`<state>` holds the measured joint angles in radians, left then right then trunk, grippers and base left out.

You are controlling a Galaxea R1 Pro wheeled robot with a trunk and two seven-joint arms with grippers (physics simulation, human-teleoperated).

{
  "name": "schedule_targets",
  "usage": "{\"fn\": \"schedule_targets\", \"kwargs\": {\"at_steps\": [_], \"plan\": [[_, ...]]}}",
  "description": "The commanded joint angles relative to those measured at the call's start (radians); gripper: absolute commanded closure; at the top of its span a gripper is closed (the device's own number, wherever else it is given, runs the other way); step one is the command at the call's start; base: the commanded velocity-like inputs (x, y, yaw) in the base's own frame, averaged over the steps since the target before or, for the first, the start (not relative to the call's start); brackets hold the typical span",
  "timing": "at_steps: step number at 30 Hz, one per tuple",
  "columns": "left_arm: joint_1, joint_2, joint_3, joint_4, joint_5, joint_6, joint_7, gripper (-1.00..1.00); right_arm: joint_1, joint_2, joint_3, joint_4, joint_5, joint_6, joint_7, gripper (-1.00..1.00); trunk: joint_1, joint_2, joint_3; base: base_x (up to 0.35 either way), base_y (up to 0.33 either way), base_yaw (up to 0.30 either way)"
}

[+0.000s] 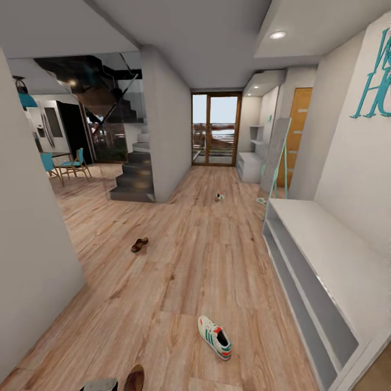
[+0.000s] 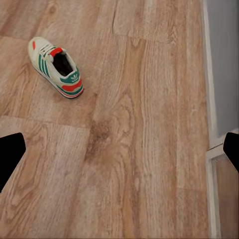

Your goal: Pick up the two gym shoes and the two sandals from the corridor floor and place them onto the hallstand (shoe rack) in the corridor, making sure they are on the rack and not on the floor. Arrange them so the two gym shoes are next to each other and the two sandals are next to each other.

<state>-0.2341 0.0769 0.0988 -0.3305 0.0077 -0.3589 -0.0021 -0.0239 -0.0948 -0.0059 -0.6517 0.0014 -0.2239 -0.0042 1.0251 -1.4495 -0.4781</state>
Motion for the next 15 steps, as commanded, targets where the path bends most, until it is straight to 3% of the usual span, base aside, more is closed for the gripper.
{"fn": "schedule_targets", "kwargs": {"at_steps": [1,6,15], "plan": [[-0.001,0.000,0.003,0.001,0.000,-0.003,0.000,-1.00,-0.001,0.000,0.000,0.000,0.000,-0.003,0.000,-1.00,0.000,-0.001,-0.001,0.001,-0.109,0.015],[-0.001,-0.001,0.005,0.000,-0.001,-0.003,0.000,-1.00,-0.001,0.001,0.000,0.000,-0.001,-0.002,0.000,-1.00,0.000,-0.001,-0.004,0.000,-0.053,0.087],[-0.001,0.000,0.005,0.000,-0.001,-0.003,0.001,-1.00,-0.001,0.003,0.000,0.000,-0.001,-0.002,0.000,-1.00,0.000,-0.001,-0.013,0.016,-0.011,0.175]]}}
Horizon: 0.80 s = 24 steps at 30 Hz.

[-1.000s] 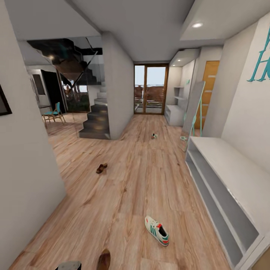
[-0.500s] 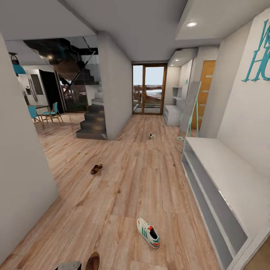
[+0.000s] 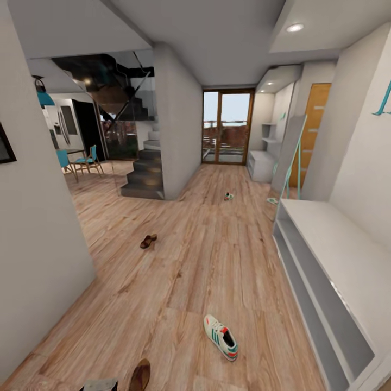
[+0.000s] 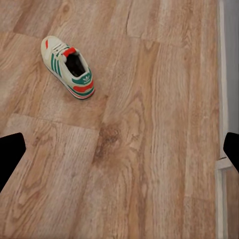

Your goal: Pick up the two gym shoes and the two sandals from the corridor floor and place them onto the hallstand (shoe rack) in the corridor, making sure they are on the rack and not on the floor. Arrange them so the two gym shoes are next to each other and the two sandals are next to each other.

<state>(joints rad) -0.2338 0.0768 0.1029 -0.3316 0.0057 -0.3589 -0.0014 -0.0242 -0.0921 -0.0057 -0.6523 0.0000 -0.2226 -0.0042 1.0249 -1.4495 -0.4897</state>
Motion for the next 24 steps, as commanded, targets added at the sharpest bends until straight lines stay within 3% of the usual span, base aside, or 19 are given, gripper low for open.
{"fn": "schedule_targets", "kwargs": {"at_steps": [1,18,24], "plan": [[-0.001,0.000,0.001,0.001,0.000,-0.003,0.000,-1.00,0.000,0.000,0.000,0.000,0.000,-0.003,0.000,-1.00,0.000,-0.001,-0.002,0.112,-0.058,0.187],[-0.001,0.000,0.001,0.002,0.000,-0.004,0.000,-1.00,0.000,0.000,0.000,0.001,0.000,-0.003,0.000,-1.00,0.000,-0.001,-0.020,0.211,-0.147,0.188],[-0.001,-0.002,0.001,0.000,0.002,-0.005,-0.001,-1.00,0.000,0.000,0.000,0.000,0.000,-0.003,0.000,-1.00,0.000,-0.001,-0.024,0.062,-0.045,0.115]]}}
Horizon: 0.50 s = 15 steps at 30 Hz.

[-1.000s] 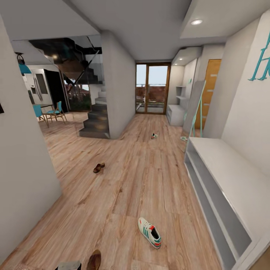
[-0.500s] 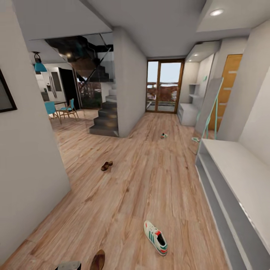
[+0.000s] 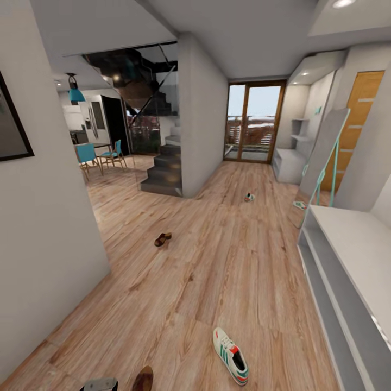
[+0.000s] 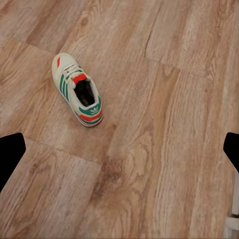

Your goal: Pick up the two gym shoes and the two sandals from the corridor floor and place them onto the hallstand (shoe rack) in the corridor, making sure they are on the rack and not on the floor. Arrange them so the two gym shoes are next to each other and the two sandals are next to each other.

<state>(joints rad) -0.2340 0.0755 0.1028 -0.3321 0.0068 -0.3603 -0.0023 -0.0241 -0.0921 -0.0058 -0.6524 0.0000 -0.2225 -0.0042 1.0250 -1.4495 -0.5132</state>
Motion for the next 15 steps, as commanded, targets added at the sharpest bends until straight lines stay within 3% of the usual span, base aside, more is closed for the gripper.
{"fn": "schedule_targets", "kwargs": {"at_steps": [1,15], "plan": [[-0.001,0.000,0.002,0.001,0.001,-0.003,-0.001,-1.00,0.000,0.000,0.000,0.000,0.000,-0.003,0.000,-1.00,0.000,-0.001,-0.001,0.011,-0.008,0.023],[-0.001,-0.001,-0.002,0.000,-0.006,0.003,-0.011,-1.00,-0.001,0.000,0.001,0.003,0.002,-0.003,0.002,-1.00,0.000,-0.001,-0.001,0.002,-0.001,0.004]]}}
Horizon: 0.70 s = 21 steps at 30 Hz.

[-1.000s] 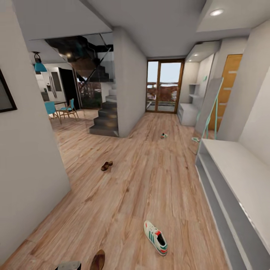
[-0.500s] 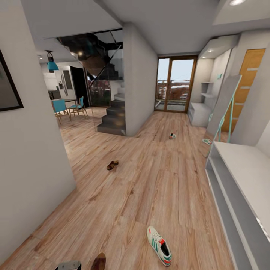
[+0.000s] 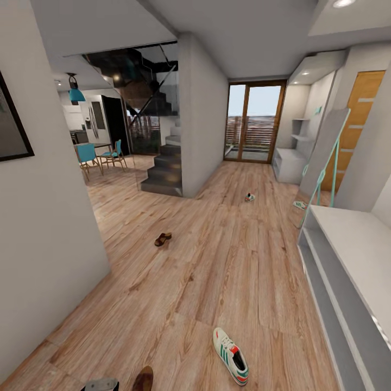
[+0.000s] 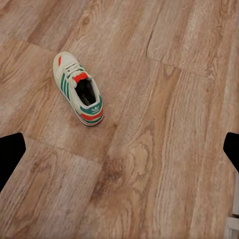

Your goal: Pick up the two gym shoes and the two sandals from the corridor floor and place them onto the hallstand (shoe rack) in the corridor, making sure they are on the rack and not on the floor. Arrange them so the two gym shoes are next to each other and the two sandals are next to each other.

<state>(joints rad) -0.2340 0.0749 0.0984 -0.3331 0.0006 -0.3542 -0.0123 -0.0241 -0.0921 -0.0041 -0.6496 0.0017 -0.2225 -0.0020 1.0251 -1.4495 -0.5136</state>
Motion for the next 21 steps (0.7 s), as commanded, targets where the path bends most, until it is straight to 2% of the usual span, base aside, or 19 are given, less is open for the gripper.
{"fn": "schedule_targets", "kwargs": {"at_steps": [1,15,19,20,21], "plan": [[-0.001,-0.001,0.002,0.001,-0.001,-0.004,-0.001,-1.00,0.000,0.000,0.000,0.001,0.001,-0.003,0.000,-1.00,0.000,0.000,-0.001,0.000,0.000,0.000],[-0.008,0.002,0.003,0.003,0.002,0.015,0.000,-1.00,-0.005,0.000,0.001,-0.016,-0.001,-0.003,-0.001,-1.00,0.054,-0.098,-0.045,0.000,0.000,0.000],[-0.027,0.002,0.003,-0.007,-0.003,0.097,0.006,-1.00,-0.058,-0.001,0.001,-0.079,0.002,0.002,-0.001,-1.00,0.069,-0.126,-0.057,0.000,0.000,0.000],[-0.043,0.002,0.003,-0.010,-0.004,0.127,0.007,-1.00,-0.081,-0.001,0.001,-0.092,0.002,0.005,-0.001,-1.00,0.073,-0.133,-0.061,0.000,0.000,0.000],[-0.085,0.002,0.002,-0.012,-0.006,0.182,0.007,-1.00,-0.138,-0.001,0.001,-0.106,0.003,0.009,0.000,-1.00,0.077,-0.140,-0.064,0.000,0.000,0.000]]}}
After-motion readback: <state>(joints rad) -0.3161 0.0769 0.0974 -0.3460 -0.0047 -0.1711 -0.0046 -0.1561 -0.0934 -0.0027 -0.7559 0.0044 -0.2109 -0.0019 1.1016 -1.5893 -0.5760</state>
